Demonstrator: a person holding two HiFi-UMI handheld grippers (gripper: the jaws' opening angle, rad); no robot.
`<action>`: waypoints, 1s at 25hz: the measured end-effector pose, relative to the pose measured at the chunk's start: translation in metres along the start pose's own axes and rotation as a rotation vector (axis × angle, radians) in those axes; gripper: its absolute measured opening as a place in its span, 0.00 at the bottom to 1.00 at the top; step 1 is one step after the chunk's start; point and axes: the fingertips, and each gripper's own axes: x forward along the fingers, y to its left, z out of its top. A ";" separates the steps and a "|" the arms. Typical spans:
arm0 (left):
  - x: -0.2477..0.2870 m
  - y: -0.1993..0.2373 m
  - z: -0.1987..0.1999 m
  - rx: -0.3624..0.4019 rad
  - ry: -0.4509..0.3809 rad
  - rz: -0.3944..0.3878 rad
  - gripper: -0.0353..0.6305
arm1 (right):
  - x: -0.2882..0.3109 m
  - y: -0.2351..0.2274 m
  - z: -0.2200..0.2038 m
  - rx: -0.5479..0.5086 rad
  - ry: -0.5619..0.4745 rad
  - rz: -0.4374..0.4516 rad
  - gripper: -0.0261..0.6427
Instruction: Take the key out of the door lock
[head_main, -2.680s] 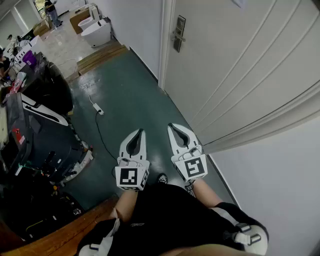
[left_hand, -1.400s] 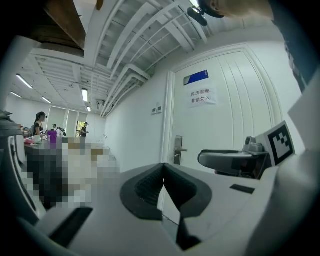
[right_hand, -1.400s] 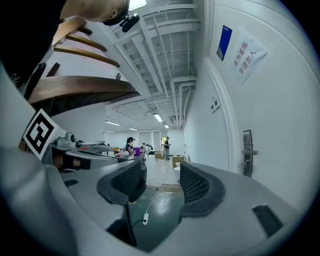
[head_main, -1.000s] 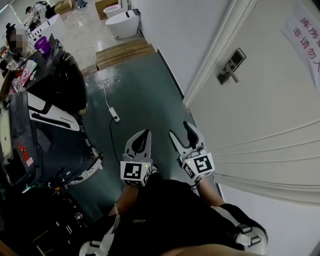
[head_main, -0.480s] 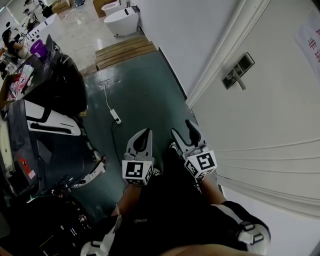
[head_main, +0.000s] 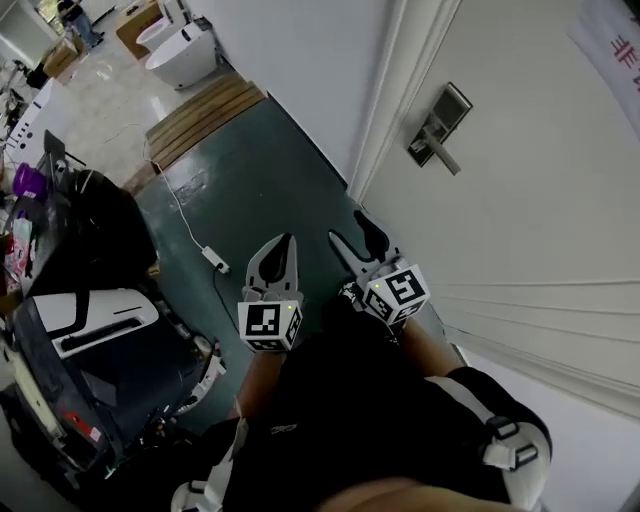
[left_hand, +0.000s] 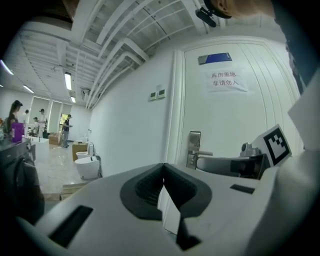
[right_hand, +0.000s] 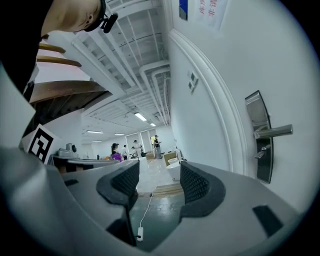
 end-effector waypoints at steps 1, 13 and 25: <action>0.019 -0.007 0.000 0.003 0.010 -0.031 0.09 | 0.001 -0.018 0.000 0.017 0.001 -0.025 0.42; 0.153 -0.079 -0.008 0.045 0.128 -0.288 0.09 | -0.027 -0.150 0.003 0.153 -0.011 -0.281 0.41; 0.253 -0.111 -0.028 0.106 0.206 -0.574 0.09 | -0.024 -0.217 -0.018 0.233 -0.049 -0.528 0.41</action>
